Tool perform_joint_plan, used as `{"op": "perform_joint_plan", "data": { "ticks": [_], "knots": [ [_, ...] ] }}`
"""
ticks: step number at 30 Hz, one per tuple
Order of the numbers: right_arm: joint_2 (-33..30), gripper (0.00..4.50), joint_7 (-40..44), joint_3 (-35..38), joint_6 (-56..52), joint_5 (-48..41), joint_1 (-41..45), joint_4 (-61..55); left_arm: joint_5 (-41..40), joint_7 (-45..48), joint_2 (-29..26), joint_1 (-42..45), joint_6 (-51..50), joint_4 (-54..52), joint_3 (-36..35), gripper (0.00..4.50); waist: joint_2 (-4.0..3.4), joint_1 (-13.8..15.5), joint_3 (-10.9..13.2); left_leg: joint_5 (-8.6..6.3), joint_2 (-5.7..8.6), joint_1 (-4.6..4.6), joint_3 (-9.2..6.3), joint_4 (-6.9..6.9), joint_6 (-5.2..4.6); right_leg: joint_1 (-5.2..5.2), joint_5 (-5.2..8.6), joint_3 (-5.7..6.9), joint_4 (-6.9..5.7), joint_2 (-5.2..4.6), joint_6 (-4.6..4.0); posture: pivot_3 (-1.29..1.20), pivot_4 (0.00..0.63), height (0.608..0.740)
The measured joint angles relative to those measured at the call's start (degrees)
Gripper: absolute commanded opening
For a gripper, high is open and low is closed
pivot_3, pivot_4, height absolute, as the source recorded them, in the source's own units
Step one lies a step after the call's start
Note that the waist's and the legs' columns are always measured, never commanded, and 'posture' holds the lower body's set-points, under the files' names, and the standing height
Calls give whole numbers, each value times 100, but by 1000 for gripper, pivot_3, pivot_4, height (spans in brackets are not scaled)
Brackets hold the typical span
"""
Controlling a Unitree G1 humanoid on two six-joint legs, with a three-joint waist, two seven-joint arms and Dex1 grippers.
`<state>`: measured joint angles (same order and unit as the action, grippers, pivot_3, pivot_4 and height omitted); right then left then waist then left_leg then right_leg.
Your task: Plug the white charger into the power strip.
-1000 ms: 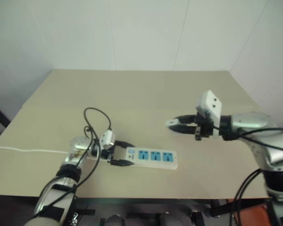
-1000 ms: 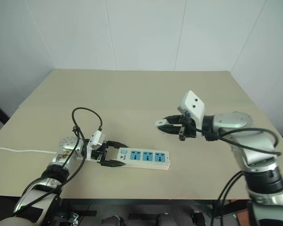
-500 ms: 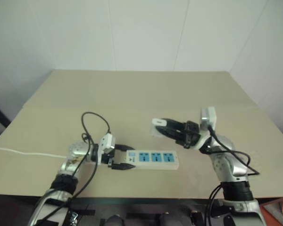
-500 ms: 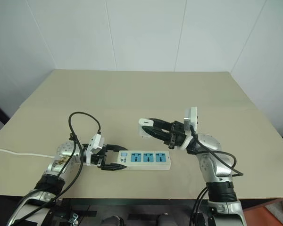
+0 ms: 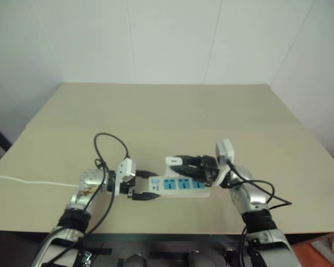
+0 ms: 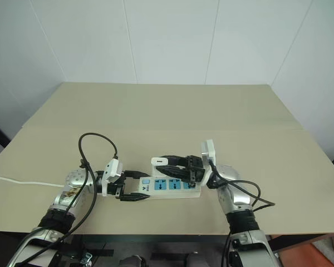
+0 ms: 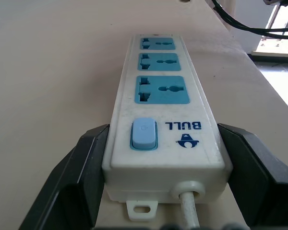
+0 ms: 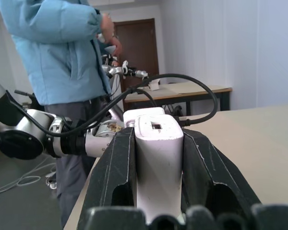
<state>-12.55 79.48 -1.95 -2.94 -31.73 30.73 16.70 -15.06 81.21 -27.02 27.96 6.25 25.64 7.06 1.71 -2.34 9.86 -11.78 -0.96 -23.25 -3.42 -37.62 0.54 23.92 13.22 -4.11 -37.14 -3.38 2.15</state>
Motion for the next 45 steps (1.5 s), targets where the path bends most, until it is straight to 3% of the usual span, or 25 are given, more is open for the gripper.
{"op": "perform_joint_plan", "data": {
  "ticks": [20, 45],
  "knots": [
    [166, 1112, 241, 0, 984, 587, 122, 1320, 18, 28, -59, -3, 106, -3, 20, 3235, -1, -15, 0, 0, -1, 2, 0, 1, 0, 1, -1, 0, -2, 0, -2, 0, 150, 740],
    [421, 1112, 178, 44, 1833, 855, 382, 2050, -8, 21, -126, -73, 107, -12, 18, 3235, -2, -32, 0, 0, -2, 11, 0, 9, 0, -1, -2, -2, -3, 1, -4, 0, 150, 740]
  ]
}}
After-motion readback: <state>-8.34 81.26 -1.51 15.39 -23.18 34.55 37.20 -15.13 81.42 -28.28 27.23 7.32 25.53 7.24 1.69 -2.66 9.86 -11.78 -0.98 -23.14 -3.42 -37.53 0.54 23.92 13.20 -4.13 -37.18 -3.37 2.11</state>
